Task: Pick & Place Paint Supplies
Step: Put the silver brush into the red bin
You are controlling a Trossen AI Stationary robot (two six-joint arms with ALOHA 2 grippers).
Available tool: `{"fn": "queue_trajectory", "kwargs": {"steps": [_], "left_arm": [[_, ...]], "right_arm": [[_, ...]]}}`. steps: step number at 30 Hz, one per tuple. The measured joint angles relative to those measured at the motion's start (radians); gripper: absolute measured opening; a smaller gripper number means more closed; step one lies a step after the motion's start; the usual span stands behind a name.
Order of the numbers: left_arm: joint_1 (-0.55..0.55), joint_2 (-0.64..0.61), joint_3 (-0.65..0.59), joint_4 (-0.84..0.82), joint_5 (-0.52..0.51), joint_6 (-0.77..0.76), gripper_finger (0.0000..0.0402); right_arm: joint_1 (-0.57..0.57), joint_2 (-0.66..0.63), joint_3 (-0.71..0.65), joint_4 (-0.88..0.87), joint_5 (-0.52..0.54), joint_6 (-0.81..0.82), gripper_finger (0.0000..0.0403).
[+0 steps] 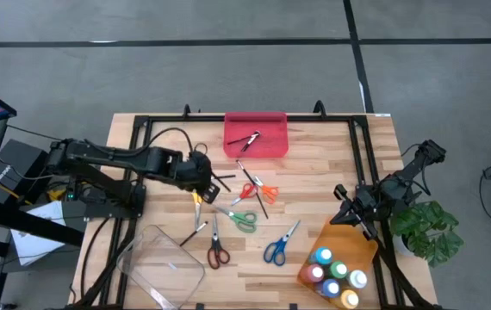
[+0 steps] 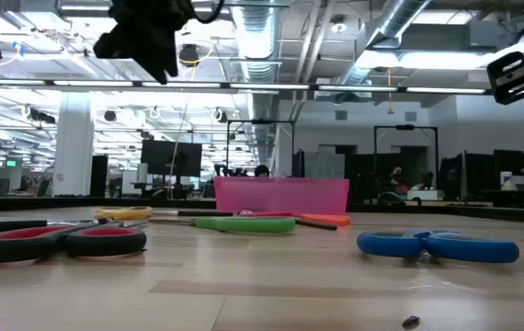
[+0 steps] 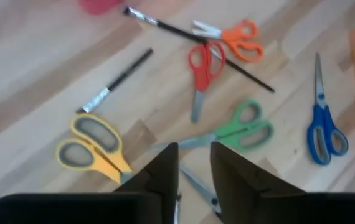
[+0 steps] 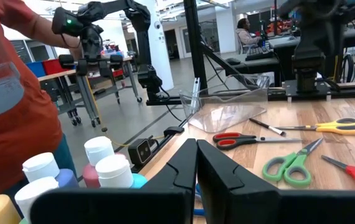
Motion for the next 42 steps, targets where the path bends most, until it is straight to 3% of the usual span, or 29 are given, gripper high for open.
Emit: {"fn": "queue_trajectory", "kwargs": {"steps": [6,12,27,42], "left_arm": [[-0.082,0.041,-0.001,0.017,0.003,-0.024,0.0161],[-0.126,0.126,0.000,0.013,0.113,-0.033,0.0213],[-0.152,0.388,-0.001,-0.099,0.230,-0.081,0.0219],[-0.153,0.494,-0.021,0.035,0.235,0.045,0.0218]], "right_arm": [[0.000,0.000,0.000,0.000,0.000,0.000,0.0009],[0.000,0.000,0.000,0.000,0.000,0.000,0.0008],[0.000,0.000,0.000,0.000,0.000,0.000,0.0008],[0.000,0.000,0.000,0.000,0.000,0.000,0.0008]]}}
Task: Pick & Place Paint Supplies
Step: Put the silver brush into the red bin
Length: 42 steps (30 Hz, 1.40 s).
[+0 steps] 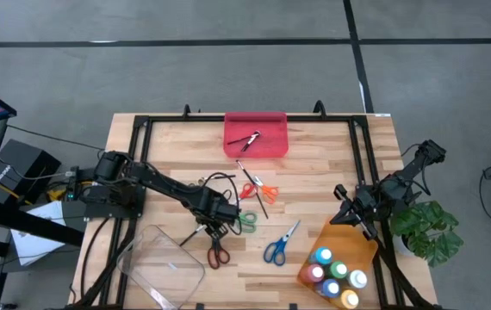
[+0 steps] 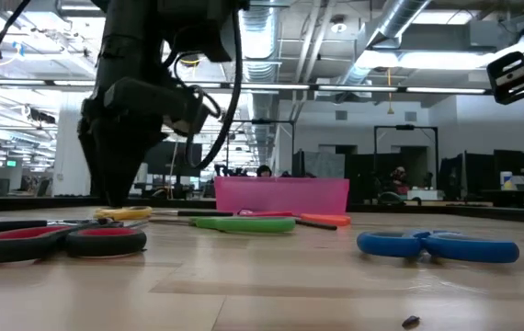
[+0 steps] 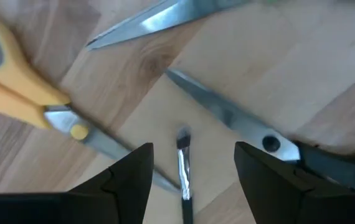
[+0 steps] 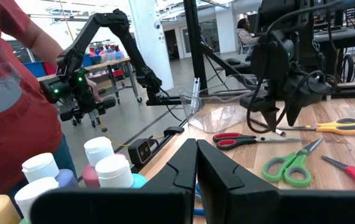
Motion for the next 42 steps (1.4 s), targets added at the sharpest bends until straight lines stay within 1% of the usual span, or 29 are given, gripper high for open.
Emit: {"fn": "queue_trajectory", "kwargs": {"steps": [2,8,14,19,24,35,42], "left_arm": [[0.000,0.000,-0.019,-0.006,0.002,0.002,0.0215],[-0.008,-0.003,-0.101,0.040,0.070,-0.013,0.0198],[-0.023,-0.012,-0.111,0.053,0.052,-0.009,0.0186],[-0.021,-0.015,-0.112,0.061,0.056,-0.009,0.0172],[-0.021,-0.015,-0.112,0.061,0.058,-0.009,0.0134],[-0.019,-0.017,-0.111,0.066,0.065,-0.013,0.0013],[-0.003,-0.056,-0.115,0.078,0.065,-0.017,0.0004]], "right_arm": [[0.000,0.000,0.000,0.000,0.000,0.000,0.0008],[0.000,0.000,0.000,0.000,0.000,0.000,0.0008],[0.000,0.000,0.000,0.000,0.000,0.000,0.0008],[0.000,0.000,0.000,0.000,0.000,0.000,0.0008],[0.000,0.000,0.000,0.000,0.000,0.000,0.0008],[0.000,0.000,0.000,0.000,0.000,0.000,0.0008],[0.000,0.000,0.000,0.000,0.000,0.000,0.0008]]}}
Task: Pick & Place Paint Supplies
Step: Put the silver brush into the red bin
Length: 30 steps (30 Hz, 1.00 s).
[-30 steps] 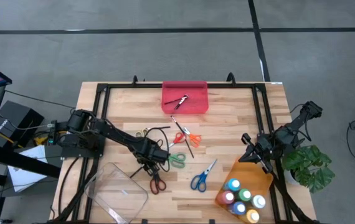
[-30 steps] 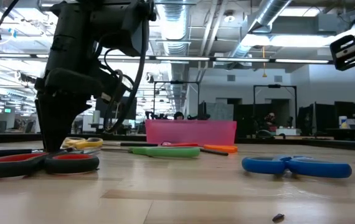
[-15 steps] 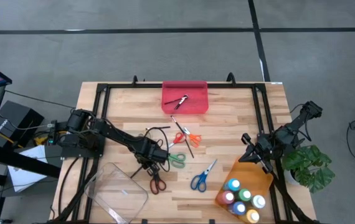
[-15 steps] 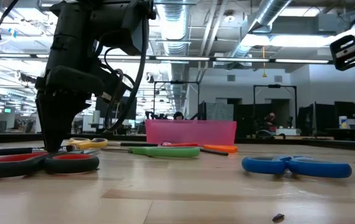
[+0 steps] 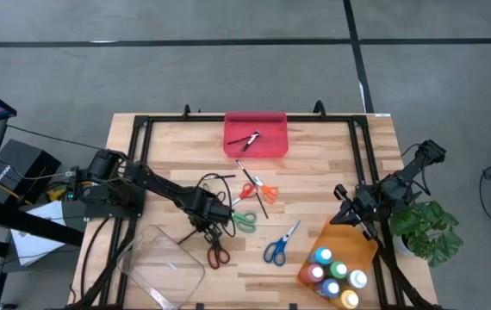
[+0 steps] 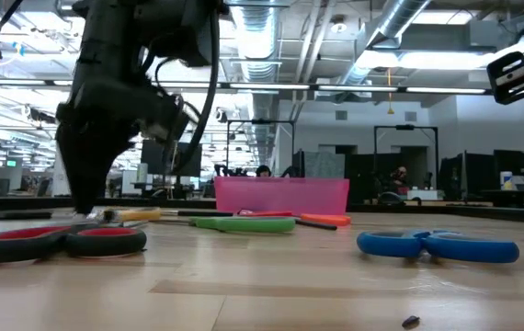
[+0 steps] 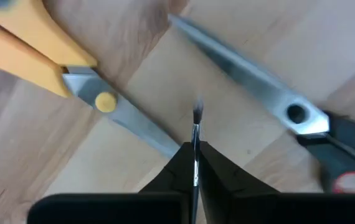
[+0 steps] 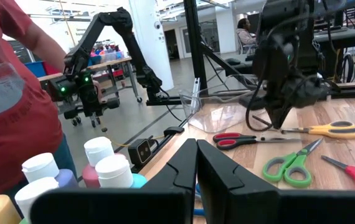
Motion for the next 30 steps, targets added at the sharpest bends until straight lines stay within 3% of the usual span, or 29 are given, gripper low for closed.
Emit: {"fn": "queue_trajectory", "kwargs": {"steps": [14,30], "left_arm": [[0.120,-0.241,0.002,0.054,-0.012,-0.001,0.0001],[0.242,-0.509,0.002,0.425,-0.012,-0.009,0.0000]], "right_arm": [[0.000,0.000,0.000,0.000,0.000,0.000,0.0009],[0.000,0.000,0.000,0.000,0.000,0.000,0.0009]]}}
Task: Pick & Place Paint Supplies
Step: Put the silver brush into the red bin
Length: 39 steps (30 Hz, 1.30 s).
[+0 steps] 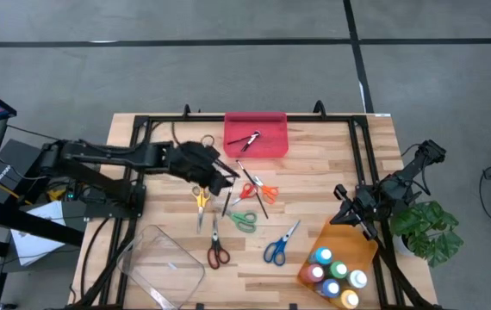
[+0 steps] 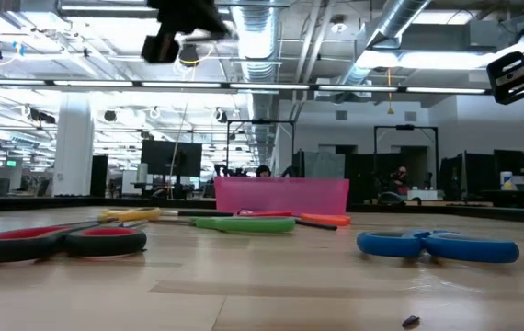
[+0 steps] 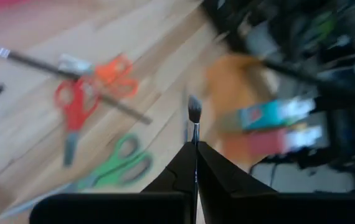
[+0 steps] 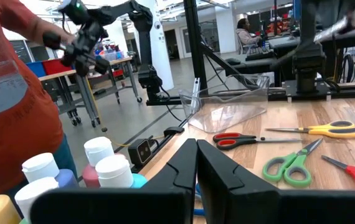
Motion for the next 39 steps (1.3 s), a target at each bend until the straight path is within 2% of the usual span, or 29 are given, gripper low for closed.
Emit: {"fn": "queue_trajectory", "kwargs": {"steps": [15,30,39], "left_arm": [[0.023,-0.104,0.000,0.455,0.000,0.014,0.0000],[0.023,-0.107,0.001,1.003,0.019,0.134,0.0000],[0.023,-0.107,0.001,1.244,0.040,0.195,0.0000]], "right_arm": [[0.000,0.000,0.000,0.000,0.000,0.000,0.0008],[0.000,0.000,0.000,0.000,0.000,0.000,0.0008],[0.000,0.000,0.000,0.000,0.000,0.000,0.0008]]}}
